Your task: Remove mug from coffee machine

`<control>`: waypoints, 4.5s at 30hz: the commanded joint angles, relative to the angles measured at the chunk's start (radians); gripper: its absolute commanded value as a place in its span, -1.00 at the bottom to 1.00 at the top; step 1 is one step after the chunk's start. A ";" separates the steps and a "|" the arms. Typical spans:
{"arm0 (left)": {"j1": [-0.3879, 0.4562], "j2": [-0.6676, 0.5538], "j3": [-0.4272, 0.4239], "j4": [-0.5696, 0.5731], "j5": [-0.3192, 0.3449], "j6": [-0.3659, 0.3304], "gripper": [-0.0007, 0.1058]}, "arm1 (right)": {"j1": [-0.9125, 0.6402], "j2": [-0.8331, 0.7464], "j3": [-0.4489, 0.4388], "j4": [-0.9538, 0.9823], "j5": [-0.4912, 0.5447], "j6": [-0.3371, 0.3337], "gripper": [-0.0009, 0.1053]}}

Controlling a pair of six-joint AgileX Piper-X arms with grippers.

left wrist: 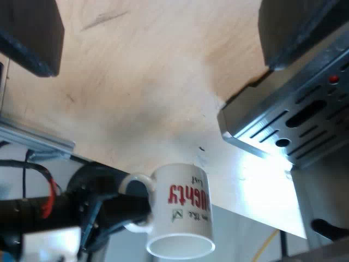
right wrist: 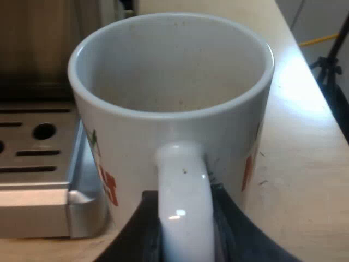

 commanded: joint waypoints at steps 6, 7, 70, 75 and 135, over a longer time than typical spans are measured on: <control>-0.050 0.049 -0.003 -0.041 -0.073 0.006 0.49 | -0.115 -0.015 0.102 -0.244 -0.097 -0.028 -0.98; -0.050 0.054 -0.003 -0.041 -0.073 0.006 0.49 | -0.120 -0.015 0.113 -0.262 -0.101 -0.031 -0.98; -0.050 0.061 -0.003 -0.032 -0.073 -0.001 0.49 | -0.368 0.786 0.218 -1.260 -0.340 -0.214 -0.98; -0.050 0.061 -0.003 -0.032 -0.073 -0.001 0.49 | -0.368 0.786 0.218 -1.260 -0.344 -0.214 -0.98; 0.227 0.061 -0.181 0.134 -0.120 -0.061 0.49 | -0.313 -0.062 -0.226 0.358 -0.505 -0.161 0.16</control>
